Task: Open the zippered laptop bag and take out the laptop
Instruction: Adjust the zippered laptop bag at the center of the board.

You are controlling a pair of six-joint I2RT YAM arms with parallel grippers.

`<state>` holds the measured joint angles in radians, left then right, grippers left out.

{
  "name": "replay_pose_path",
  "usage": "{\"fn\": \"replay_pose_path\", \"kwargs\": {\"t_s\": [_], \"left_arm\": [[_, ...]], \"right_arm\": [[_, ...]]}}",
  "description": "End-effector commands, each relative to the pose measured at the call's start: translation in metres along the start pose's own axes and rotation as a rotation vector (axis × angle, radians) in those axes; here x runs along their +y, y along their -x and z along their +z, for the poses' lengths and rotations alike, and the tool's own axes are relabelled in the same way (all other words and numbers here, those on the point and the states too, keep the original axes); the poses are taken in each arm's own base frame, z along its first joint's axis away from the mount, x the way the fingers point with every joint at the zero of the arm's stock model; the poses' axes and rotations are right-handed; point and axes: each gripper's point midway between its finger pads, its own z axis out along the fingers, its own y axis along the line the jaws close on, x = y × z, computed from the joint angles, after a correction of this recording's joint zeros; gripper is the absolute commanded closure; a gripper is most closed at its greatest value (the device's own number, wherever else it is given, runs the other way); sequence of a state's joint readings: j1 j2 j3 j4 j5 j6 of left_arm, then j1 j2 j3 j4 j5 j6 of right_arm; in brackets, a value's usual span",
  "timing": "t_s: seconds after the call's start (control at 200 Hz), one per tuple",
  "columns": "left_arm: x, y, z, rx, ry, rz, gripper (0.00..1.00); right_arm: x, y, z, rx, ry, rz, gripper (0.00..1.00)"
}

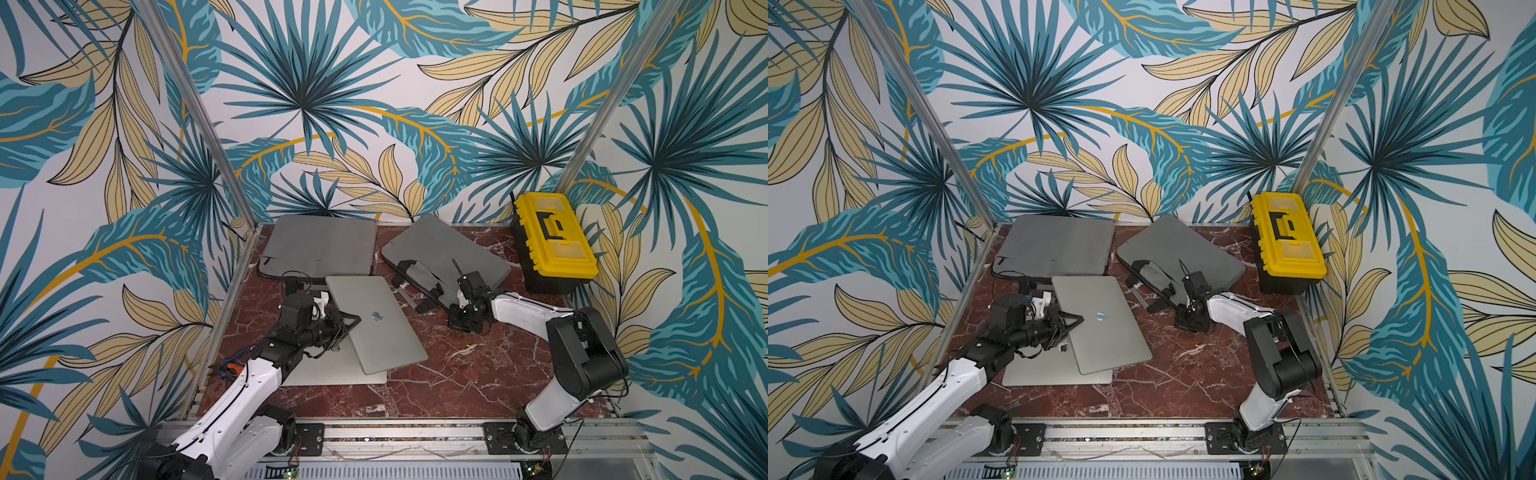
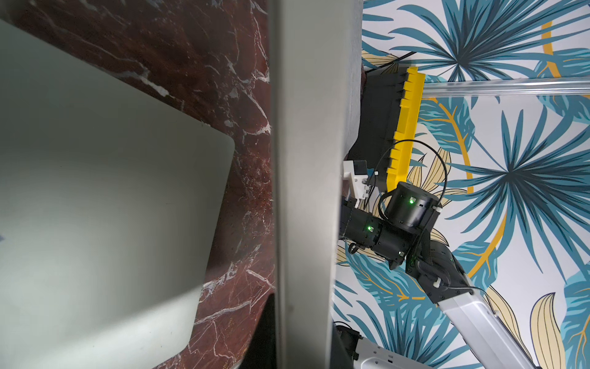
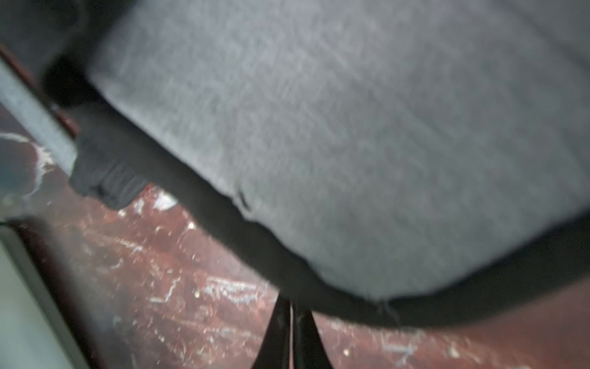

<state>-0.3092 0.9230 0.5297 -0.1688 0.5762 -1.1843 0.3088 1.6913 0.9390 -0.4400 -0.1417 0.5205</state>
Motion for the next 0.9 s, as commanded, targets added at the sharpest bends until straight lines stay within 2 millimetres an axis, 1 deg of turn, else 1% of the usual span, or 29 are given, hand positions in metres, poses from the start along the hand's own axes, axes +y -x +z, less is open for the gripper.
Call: {"fn": "replay_pose_path", "kwargs": {"t_s": [0.0, 0.1, 0.26, 0.471, 0.651, 0.786, 0.896], "left_arm": [[-0.080, 0.005, -0.013, -0.029, -0.231, 0.160, 1.00], [-0.081, 0.001, -0.009, -0.015, -0.235, 0.166, 1.00], [-0.081, -0.003, -0.002, 0.007, -0.234, 0.168, 1.00], [-0.080, -0.005, 0.001, 0.017, -0.230, 0.171, 1.00], [-0.078, -0.006, 0.003, 0.023, -0.225, 0.171, 1.00], [-0.078, -0.007, 0.004, 0.030, -0.228, 0.174, 1.00], [-0.077, -0.008, 0.005, 0.033, -0.224, 0.174, 1.00]], "right_arm": [[-0.023, 0.004, 0.004, 0.002, -0.108, -0.002, 0.93], [-0.028, 0.016, 0.002, -0.020, -0.128, 0.004, 0.93], [-0.045, 0.032, -0.006, -0.038, -0.213, 0.019, 0.93], [-0.063, 0.054, -0.005, -0.042, -0.268, 0.041, 0.92], [-0.078, 0.076, -0.008, -0.071, -0.313, 0.062, 0.85], [-0.081, 0.093, -0.010, -0.091, -0.322, 0.059, 0.80], [-0.085, 0.104, -0.010, -0.103, -0.337, 0.053, 0.78]]}}
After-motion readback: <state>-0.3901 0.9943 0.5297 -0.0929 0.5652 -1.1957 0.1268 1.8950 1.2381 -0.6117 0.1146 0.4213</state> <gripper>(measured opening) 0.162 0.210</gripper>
